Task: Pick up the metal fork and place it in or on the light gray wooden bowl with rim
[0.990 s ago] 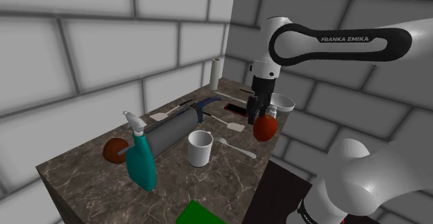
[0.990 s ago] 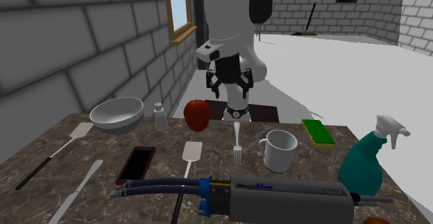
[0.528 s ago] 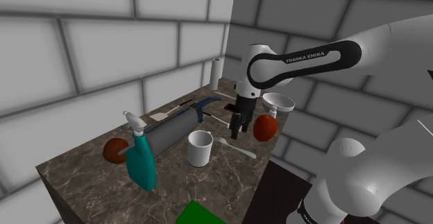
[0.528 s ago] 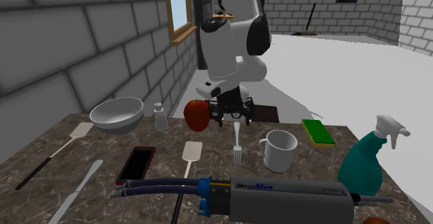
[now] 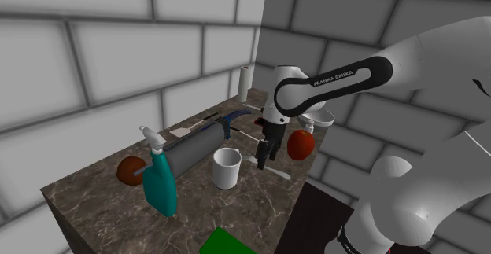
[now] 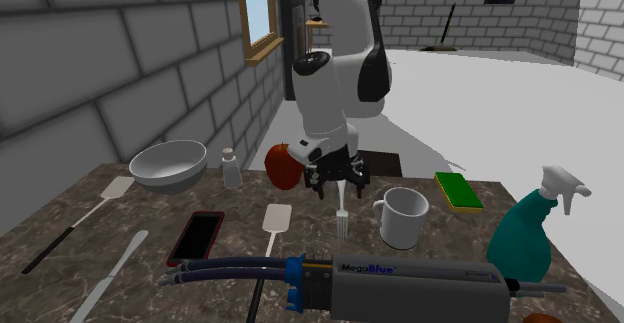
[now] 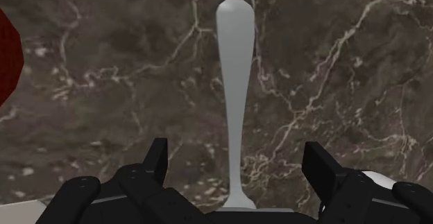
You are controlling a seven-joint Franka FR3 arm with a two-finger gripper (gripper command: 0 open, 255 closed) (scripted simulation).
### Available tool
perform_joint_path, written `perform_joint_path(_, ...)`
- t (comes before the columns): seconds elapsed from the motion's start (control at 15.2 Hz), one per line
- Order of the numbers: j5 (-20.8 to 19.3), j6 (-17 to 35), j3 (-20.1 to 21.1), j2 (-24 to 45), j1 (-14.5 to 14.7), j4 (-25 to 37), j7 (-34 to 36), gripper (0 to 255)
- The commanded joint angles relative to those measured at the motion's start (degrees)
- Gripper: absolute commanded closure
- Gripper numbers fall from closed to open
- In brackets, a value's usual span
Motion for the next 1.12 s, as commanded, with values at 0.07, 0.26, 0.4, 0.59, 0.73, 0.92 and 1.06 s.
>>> perform_joint_path(0.07, 0.22, 1.23, 0.05, 0.41, 0.14, -0.76, -0.12, 0)
perform_joint_path(0.26, 0.22, 1.23, 0.05, 0.42, 0.15, -0.76, -0.12, 0)
perform_joint_path(0.4, 0.22, 1.23, 0.05, 0.42, 0.15, -0.76, -0.12, 0)
perform_joint_path(0.59, 0.22, 1.22, 0.05, 0.42, 0.14, -0.75, -0.12, 255)
perform_joint_path(0.73, 0.21, 1.21, 0.04, 0.42, 0.14, -0.75, -0.13, 255)
perform_joint_path(0.92, 0.22, 1.2, 0.04, 0.44, 0.15, -0.71, -0.12, 255)
perform_joint_path(1.06, 0.22, 1.18, 0.05, 0.45, 0.15, -0.68, -0.11, 255)
